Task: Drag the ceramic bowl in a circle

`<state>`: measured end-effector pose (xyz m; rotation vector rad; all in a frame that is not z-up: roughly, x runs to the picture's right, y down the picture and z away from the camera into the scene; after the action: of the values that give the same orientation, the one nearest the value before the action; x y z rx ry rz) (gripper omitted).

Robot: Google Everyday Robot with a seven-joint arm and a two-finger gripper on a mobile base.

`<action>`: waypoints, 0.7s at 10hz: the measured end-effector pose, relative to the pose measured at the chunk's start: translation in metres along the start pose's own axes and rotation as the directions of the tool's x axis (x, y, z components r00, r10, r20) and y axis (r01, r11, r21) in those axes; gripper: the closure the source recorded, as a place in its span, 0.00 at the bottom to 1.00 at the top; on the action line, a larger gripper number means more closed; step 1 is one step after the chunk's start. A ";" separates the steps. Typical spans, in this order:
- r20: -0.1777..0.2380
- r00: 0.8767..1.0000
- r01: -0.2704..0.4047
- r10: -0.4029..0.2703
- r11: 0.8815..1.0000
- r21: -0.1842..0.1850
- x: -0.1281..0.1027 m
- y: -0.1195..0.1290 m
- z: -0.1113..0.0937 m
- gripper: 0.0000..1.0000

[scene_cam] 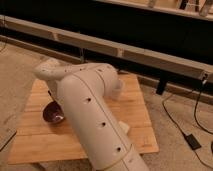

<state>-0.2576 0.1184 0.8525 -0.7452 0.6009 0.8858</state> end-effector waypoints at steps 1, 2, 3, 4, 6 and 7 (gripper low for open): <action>0.000 1.000 0.028 -0.028 1.000 -0.011 0.002 0.012 -0.001 1.00; -0.004 0.998 0.058 -0.058 0.998 -0.021 0.007 0.024 -0.001 1.00; -0.016 0.995 0.095 -0.095 0.995 -0.027 0.018 0.035 0.000 1.00; -0.033 0.991 0.130 -0.131 0.991 -0.029 0.029 0.044 0.002 1.00; -0.085 0.977 0.194 -0.195 0.981 -0.018 0.062 0.048 0.010 1.00; -0.111 0.972 0.206 -0.206 0.979 -0.007 0.076 0.042 0.014 1.00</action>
<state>-0.2530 0.1822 0.7925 -0.8407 0.6116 0.6544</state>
